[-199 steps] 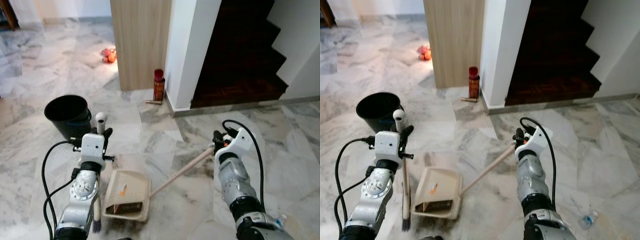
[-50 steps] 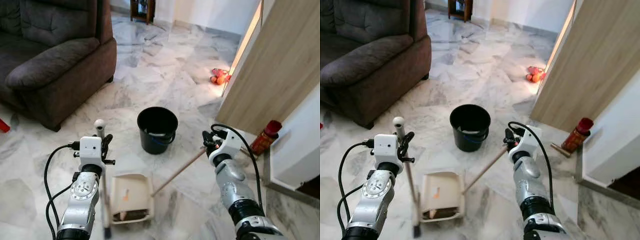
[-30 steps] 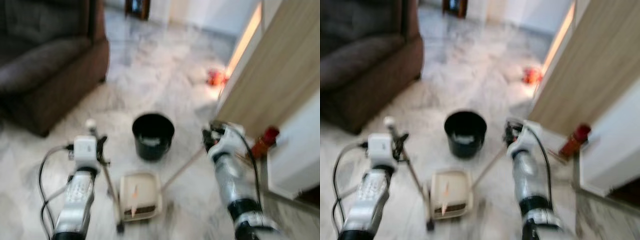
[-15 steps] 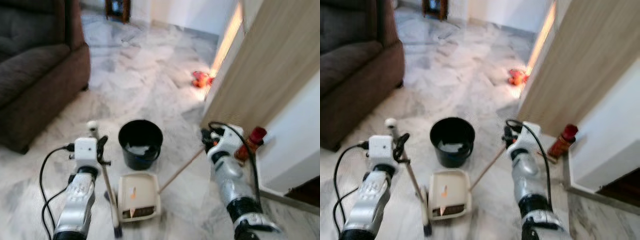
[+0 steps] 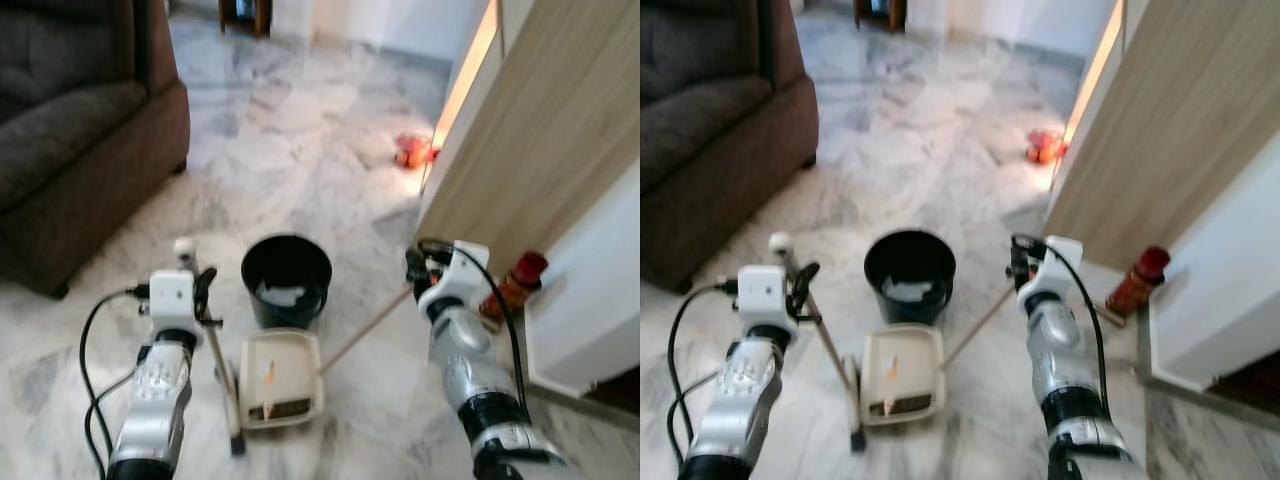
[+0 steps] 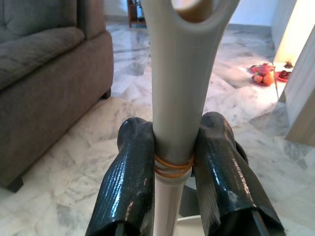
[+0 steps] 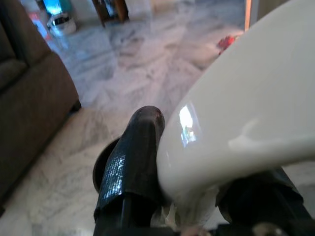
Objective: Sweep floor
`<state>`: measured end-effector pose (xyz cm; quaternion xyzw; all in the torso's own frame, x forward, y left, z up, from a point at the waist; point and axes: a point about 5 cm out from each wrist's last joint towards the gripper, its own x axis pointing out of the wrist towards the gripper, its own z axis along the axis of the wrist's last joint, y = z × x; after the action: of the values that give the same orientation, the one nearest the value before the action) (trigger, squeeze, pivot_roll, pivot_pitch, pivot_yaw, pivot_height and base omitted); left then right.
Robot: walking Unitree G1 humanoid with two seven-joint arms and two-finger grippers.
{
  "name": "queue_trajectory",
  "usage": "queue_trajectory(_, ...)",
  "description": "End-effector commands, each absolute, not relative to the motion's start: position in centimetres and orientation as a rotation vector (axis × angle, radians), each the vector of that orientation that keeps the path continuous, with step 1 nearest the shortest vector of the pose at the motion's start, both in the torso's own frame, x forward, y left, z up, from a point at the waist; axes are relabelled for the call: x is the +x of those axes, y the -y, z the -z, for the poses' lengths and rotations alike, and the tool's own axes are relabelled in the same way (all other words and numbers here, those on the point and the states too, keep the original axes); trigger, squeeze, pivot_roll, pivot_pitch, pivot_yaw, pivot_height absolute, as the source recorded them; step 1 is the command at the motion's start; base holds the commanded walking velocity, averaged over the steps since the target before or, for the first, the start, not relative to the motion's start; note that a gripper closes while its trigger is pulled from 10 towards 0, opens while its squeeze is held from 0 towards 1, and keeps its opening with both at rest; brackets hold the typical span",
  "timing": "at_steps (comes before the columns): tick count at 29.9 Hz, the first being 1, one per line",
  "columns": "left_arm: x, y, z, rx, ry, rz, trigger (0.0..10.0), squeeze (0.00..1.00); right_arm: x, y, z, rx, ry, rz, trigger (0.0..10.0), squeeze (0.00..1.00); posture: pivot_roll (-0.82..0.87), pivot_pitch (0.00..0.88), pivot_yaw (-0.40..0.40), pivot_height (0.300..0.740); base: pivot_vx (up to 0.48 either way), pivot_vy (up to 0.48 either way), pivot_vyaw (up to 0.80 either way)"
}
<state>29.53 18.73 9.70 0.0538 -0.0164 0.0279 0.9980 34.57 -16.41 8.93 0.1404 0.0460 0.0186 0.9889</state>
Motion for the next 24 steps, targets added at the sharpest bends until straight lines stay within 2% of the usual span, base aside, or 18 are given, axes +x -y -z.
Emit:
queue_trajectory(1,29.6,-18.6,-10.1,0.103,0.053,-0.048,10.0,0.0,35.0,17.5,-11.0,0.277,0.0,-0.018,10.0,0.0,0.06,0.085,-0.086,0.74,0.0,0.0,0.0)
queue_trajectory(8,29.6,-18.4,-10.0,0.127,0.053,-0.028,10.0,0.0,34.9,18.2,-12.7,0.255,0.053,-0.011,10.0,0.0,0.05,0.079,-0.088,0.74,0.0,0.0,0.0)
queue_trajectory(16,29.6,-18.3,-9.9,0.135,0.05,-0.022,10.0,0.0,33.2,18.8,-14.7,0.156,0.078,-0.043,10.0,0.0,0.04,0.077,-0.084,0.74,0.0,0.0,0.0)
queue_trajectory(24,29.6,-18.3,-9.8,0.135,0.045,-0.016,10.0,0.0,32.0,18.9,-17.6,0.157,0.126,-0.055,10.0,0.0,0.04,0.081,-0.08,0.74,0.0,0.0,0.0)
